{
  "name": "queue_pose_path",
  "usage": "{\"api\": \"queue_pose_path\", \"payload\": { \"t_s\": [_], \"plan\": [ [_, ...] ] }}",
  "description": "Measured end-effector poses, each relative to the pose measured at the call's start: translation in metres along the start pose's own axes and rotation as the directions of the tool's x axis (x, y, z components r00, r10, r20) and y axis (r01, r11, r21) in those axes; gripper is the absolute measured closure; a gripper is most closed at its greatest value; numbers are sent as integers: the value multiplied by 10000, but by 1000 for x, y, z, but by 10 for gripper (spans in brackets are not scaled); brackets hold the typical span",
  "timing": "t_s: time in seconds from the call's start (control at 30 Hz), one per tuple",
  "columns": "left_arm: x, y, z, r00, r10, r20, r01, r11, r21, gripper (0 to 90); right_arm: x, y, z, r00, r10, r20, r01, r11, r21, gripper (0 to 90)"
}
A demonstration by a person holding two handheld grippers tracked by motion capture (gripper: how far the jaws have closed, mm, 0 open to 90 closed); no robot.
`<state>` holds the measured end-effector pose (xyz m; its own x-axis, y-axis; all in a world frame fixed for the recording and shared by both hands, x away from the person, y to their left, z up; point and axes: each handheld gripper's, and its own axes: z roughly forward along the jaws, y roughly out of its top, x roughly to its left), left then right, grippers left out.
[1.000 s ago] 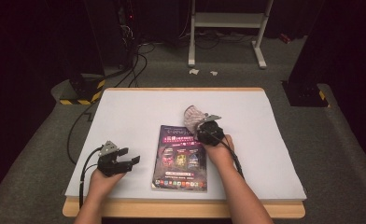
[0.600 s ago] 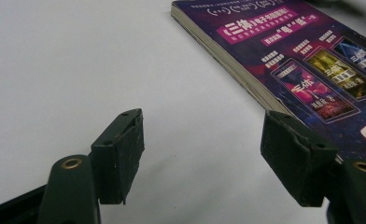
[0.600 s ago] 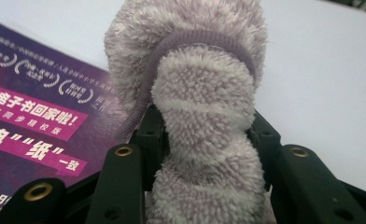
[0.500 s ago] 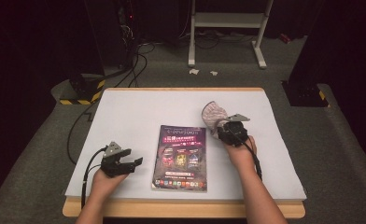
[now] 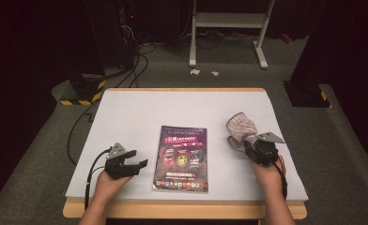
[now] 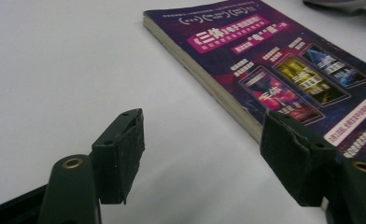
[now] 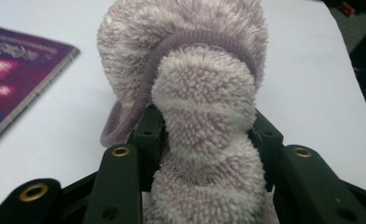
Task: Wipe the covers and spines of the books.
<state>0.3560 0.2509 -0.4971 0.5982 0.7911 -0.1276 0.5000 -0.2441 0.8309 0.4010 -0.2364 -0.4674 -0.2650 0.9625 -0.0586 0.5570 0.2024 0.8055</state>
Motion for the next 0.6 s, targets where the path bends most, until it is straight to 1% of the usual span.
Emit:
{"api": "queue_pose_path", "payload": {
  "t_s": [0.03, 0.07, 0.13, 0.17, 0.2, 0.23, 0.3, 0.33, 0.4, 0.5, 0.6],
  "plan": [
    [-3, 0, 2, 10000, 67, 38, -67, 10000, 35, 309, -2, -4, -1, 10000, 30, 20, -30, 10000, 32, 568],
    [-4, 0, 3, 9999, 93, 66, -94, 9999, 55, 309, -5, -13, -3, 9999, 88, 61, -89, 9999, 68, 566],
    [-7, 1, 5, 9998, 140, 124, -141, 9998, 140, 309, -7, -25, -3, 9998, 137, 176, -138, 9999, 77, 565],
    [-9, 1, 7, 9997, 162, 165, -164, 9998, 145, 308, -7, -29, -2, 9998, -79, 208, 72, 9994, 335, 561],
    [-10, 1, 8, 9997, 176, 197, -179, 9997, 150, 309, -6, -34, -1, 9988, -392, 286, 377, 9980, 514, 557],
    [-12, 1, 9, 9996, 186, 211, -190, 9997, 171, 308, -7, -36, -1, 9987, -426, 268, 411, 9976, 557, 554],
    [-15, 2, 11, 9994, 262, 241, -268, 9994, 218, 308, -10, -39, 2, 9995, -314, -9, 314, 9964, 788, 547],
    [-16, 2, 12, 9993, 273, 269, -279, 9994, 221, 306, -12, -39, 2, 9997, -190, -128, 199, 9966, 797, 546],
    [-19, 2, 13, 9990, 316, 303, -324, 9992, 242, 306, -13, -39, 3, 9997, -150, -207, 167, 9964, 831, 543],
    [-19, 3, 14, 9972, -5, 748, -7, 9999, 154, 305, -13, -40, 5, 9994, -132, -323, 160, 9959, 890, 526],
    [-22, 3, 15, 9969, 58, 783, -71, 9998, 161, 306, -13, -39, 4, 9991, -110, -421, 149, 9955, 935, 475]
  ]
}}
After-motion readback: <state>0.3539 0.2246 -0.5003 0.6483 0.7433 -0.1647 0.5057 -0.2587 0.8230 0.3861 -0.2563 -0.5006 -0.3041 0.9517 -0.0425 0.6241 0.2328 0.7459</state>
